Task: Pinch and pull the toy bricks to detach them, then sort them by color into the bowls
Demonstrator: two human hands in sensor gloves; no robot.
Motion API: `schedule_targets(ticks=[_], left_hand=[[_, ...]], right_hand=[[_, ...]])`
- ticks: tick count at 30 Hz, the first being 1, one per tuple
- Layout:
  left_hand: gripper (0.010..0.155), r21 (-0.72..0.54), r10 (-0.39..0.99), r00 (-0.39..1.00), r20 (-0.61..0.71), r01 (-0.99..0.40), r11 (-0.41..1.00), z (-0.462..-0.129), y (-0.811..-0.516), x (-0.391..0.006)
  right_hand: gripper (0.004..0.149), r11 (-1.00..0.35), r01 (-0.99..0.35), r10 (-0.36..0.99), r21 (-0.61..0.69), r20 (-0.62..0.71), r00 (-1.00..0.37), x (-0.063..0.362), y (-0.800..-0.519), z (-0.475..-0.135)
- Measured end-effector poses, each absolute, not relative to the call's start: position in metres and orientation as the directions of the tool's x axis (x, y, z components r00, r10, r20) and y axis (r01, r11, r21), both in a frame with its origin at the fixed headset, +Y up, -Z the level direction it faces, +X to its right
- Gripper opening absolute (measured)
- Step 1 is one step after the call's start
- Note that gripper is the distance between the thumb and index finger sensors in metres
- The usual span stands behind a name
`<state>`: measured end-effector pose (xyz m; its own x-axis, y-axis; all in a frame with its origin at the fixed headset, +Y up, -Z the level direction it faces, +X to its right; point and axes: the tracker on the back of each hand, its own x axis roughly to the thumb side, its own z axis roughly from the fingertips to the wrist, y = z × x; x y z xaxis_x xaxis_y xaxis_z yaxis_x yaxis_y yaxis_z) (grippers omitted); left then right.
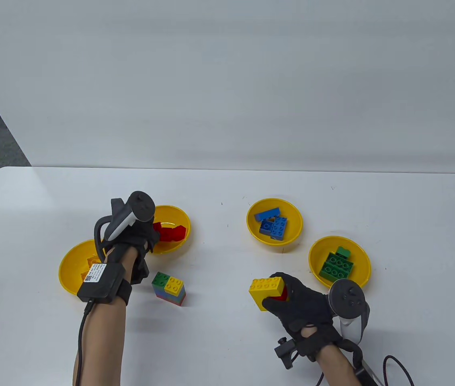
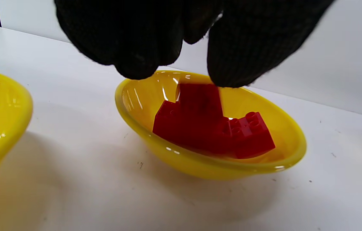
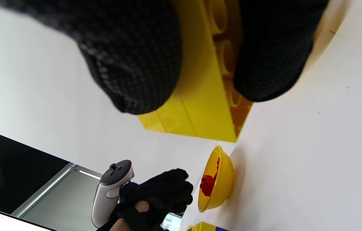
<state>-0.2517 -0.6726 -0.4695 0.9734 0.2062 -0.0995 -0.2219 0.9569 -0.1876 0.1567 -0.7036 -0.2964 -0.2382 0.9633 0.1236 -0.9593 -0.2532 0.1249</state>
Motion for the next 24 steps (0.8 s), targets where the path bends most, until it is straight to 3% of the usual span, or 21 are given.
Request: schedule_targets(ticks=[2,6,11,14,16,20,24], left_hand=[[0.078,-0.146,0.197,0.977,-0.087,-0.208,0.967,-0.462,-0.658,-0.252],[0.071,-0.044,0.284,0.959,0.004,-0.284,0.958,-0.432,-0.616,-0.245],[0.064,0.050,0.398,0.873,0.281,-0.428,0.903,-0.374,-0.566,-0.214],[0.062,0.061,0.425,0.796,0.431,-0.496,0.866,-0.341,-0.555,-0.190],[0.068,-0.001,0.468,0.715,0.520,-0.548,0.837,-0.319,-0.559,-0.172],[0.079,-0.183,0.529,0.551,0.645,-0.561,0.808,-0.286,-0.599,-0.135],[0.074,-0.227,0.546,0.503,0.670,-0.562,0.796,-0.274,-0.640,-0.122]], right_hand=[[0.069,-0.182,-0.961,0.983,0.209,0.076,-0.169,0.156,-0.706,-0.298],[0.065,-0.123,-0.962,0.992,0.242,0.064,-0.111,0.153,-0.709,-0.298],[0.065,-0.155,-0.952,0.983,0.264,0.139,-0.122,0.137,-0.704,-0.290],[0.065,-0.219,-0.934,0.966,0.282,0.196,-0.167,0.127,-0.698,-0.284],[0.065,-0.253,-0.926,0.951,0.279,0.247,-0.186,0.119,-0.694,-0.280],[0.065,-0.316,-0.913,0.917,0.259,0.331,-0.224,0.109,-0.688,-0.273],[0.065,-0.369,-0.900,0.886,0.231,0.378,-0.267,0.104,-0.684,-0.268]])
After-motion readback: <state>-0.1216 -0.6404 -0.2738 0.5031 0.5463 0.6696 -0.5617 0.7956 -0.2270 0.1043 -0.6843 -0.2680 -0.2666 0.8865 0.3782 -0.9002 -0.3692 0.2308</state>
